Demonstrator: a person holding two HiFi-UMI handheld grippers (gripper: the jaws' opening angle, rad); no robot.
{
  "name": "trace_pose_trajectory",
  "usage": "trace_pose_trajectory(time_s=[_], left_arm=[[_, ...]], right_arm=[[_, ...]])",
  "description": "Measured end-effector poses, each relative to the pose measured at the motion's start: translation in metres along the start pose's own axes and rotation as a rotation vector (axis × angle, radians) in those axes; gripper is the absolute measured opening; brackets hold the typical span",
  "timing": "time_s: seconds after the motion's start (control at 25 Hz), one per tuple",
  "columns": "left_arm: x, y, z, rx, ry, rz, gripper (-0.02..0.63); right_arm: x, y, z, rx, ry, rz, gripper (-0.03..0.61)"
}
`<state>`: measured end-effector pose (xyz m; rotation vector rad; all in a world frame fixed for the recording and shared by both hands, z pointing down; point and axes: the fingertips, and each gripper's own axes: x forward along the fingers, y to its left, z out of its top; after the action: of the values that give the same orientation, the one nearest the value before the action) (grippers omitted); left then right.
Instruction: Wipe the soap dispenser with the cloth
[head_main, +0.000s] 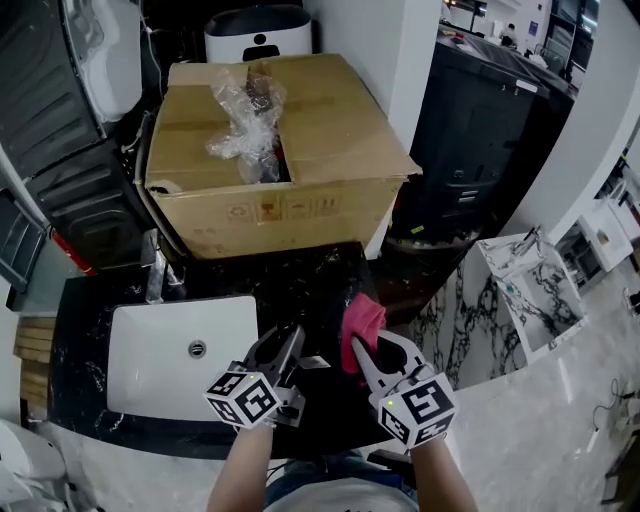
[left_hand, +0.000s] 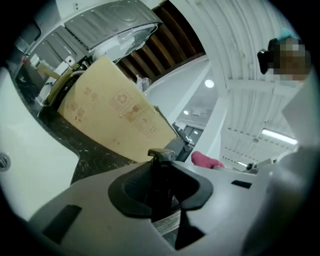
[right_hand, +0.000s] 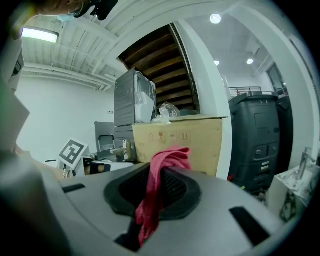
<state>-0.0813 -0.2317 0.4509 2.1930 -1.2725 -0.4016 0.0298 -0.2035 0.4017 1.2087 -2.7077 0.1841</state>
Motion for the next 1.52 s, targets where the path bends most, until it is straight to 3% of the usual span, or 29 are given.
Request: trace_pose_trajectory(time_s=[0.24,0.64,1.08,1.2,1.32,1.52], left_arm=[[-0.019,0.016,-0.003,-0.079,-0.04,0.004,0.106],[-0.03,0.022,-0.003,-0.096,-0.049,0.008,0.106],[-0.036,0.033,-0.002,-0.109,-0.048,0.029,0.105],[-0.037,0.036,-0.002,-0.11,-0.042,0.037,0.106],[-0.037,0.036,-0.002,-0.1,-0.032,0.044,0.106],[-0.036,0.033,-0.003,-0.065,-0.007,0.058,0.106]], right_arm=[[0.012,0.038,-0.029,-0.02,0.102,0.091,0.049],[0.037,0.07,-0.059,-0.056,0.209,0.161,0.049],[0.026,0.044,-0.108,0.008,0.389,0.05,0.049],[0.024,0.04,-0.103,-0.005,0.379,0.024,0.049],[0.027,0.037,-0.082,-0.003,0.303,0.014,0.049],[0.046,0.04,-0.047,0.036,0.195,0.057,0.049]])
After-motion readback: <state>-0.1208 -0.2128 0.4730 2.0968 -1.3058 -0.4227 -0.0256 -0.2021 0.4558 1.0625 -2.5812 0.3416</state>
